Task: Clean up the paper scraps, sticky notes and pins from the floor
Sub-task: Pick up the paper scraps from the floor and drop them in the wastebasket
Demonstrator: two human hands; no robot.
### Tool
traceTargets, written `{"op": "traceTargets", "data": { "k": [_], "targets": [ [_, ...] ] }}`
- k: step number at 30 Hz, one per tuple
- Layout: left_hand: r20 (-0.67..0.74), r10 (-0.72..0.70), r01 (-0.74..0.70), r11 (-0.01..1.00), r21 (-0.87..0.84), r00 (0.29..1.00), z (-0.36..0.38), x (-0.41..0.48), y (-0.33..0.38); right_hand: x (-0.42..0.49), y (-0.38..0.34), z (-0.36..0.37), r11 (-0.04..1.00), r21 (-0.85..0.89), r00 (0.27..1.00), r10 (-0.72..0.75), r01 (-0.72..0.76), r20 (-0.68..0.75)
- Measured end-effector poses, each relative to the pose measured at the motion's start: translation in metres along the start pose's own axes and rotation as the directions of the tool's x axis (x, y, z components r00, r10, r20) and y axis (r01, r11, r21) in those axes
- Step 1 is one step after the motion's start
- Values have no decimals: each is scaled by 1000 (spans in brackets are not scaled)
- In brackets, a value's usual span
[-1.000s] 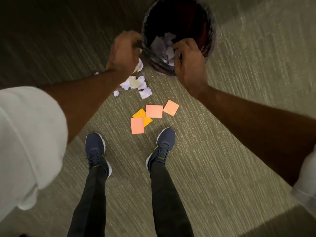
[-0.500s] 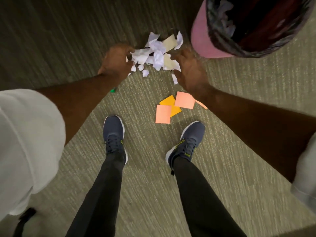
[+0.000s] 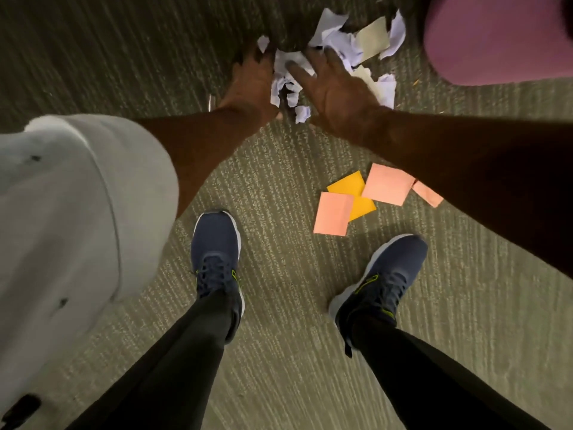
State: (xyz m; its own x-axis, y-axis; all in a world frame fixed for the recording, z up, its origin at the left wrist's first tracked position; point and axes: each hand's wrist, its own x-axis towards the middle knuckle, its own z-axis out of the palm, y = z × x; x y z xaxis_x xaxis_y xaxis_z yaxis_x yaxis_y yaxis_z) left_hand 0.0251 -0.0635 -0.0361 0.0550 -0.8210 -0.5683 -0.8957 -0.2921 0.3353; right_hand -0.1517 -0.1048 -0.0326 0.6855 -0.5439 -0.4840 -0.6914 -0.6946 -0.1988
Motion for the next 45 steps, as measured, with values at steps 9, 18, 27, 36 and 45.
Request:
{"op": "traceTargets", "data": {
  "k": [9, 18, 27, 36, 45],
  "targets": [
    [-125, 217, -231, 967, -105, 968, 18, 19, -33, 28, -7, 16, 997, -80, 997, 12, -19, -81],
    [-248, 235, -248, 969, -22, 940, 12, 2, -30, 23, -22, 5, 999, -22, 974, -33, 29, -225],
    [-257, 112, -193, 929, -315, 960, -31, -29, -20, 3, -18, -27, 896, 367, 856, 382, -251, -349],
    [-307, 135, -218, 942, -254, 942, -92, -60, 21, -56, -10, -97, 784, 583, 752, 511, -211, -416],
    [-314, 217, -303, 917, -259, 925, -169, -97, 125, -140, 18, -182, 757, 596, 680, 586, -267, -440]
  ]
}}
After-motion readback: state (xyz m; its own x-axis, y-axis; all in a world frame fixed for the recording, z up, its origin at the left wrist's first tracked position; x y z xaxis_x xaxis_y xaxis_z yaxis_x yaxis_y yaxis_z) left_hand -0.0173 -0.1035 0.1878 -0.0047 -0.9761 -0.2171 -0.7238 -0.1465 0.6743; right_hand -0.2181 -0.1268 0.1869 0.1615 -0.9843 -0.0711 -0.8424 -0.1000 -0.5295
